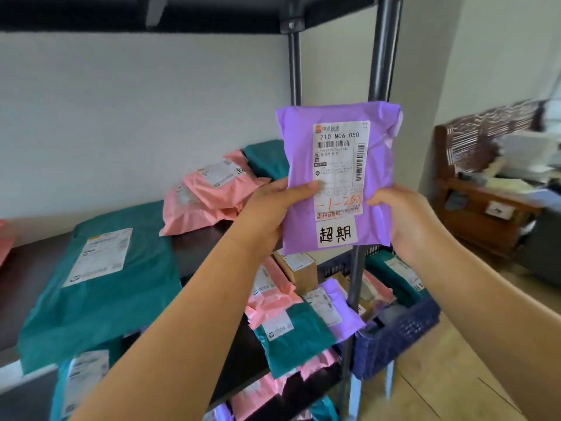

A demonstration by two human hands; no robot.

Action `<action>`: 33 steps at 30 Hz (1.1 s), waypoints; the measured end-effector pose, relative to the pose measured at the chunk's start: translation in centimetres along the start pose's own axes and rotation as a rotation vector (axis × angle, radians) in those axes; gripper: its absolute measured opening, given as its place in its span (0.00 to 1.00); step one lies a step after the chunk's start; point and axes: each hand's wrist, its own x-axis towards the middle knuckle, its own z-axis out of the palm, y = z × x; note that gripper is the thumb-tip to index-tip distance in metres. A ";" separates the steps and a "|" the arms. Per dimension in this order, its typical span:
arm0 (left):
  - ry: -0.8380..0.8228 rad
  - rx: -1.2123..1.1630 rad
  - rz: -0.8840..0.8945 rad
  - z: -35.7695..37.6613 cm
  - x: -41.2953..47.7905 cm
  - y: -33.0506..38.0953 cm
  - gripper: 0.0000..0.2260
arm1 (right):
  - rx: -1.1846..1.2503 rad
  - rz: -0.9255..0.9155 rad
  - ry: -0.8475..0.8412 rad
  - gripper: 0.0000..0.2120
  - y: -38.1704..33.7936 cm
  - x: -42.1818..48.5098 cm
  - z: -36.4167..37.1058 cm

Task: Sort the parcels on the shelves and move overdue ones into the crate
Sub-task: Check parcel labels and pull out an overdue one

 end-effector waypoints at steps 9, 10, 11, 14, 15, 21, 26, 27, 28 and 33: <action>-0.058 0.282 -0.165 11.1 4.7 -8.9 0.08 | 0.026 0.095 0.223 0.06 2.1 3.4 -13.7; -0.048 0.299 -0.185 12.9 5.6 -10.4 0.08 | 0.013 0.103 0.240 0.07 2.4 3.7 -15.8; -0.032 0.308 -0.201 14.2 6.2 -11.7 0.08 | -0.009 0.117 0.238 0.08 2.9 4.2 -17.4; 0.036 0.301 -0.282 18.4 8.1 -16.4 0.12 | -0.091 0.194 0.223 0.12 4.9 5.5 -23.2; 0.063 0.295 -0.305 19.1 8.5 -17.7 0.13 | -0.114 0.200 0.198 0.11 5.5 5.7 -24.4; 0.196 0.257 -0.408 22.6 10.2 -25.6 0.13 | -0.257 0.275 0.093 0.09 10.4 8.2 -30.6; 0.300 0.329 -0.491 22.9 11.9 -30.4 0.11 | -0.381 0.382 -0.010 0.12 14.5 11.0 -32.1; 0.320 0.355 -0.513 22.7 12.7 -31.6 0.11 | -0.415 0.414 -0.043 0.14 15.5 12.0 -32.2; 0.331 0.383 -0.530 22.6 13.2 -32.4 0.12 | -0.445 0.441 -0.072 0.17 16.2 12.7 -32.3; 0.335 0.614 -0.580 20.9 17.3 -36.7 0.24 | -0.549 0.502 -0.124 0.24 20.4 18.3 -31.7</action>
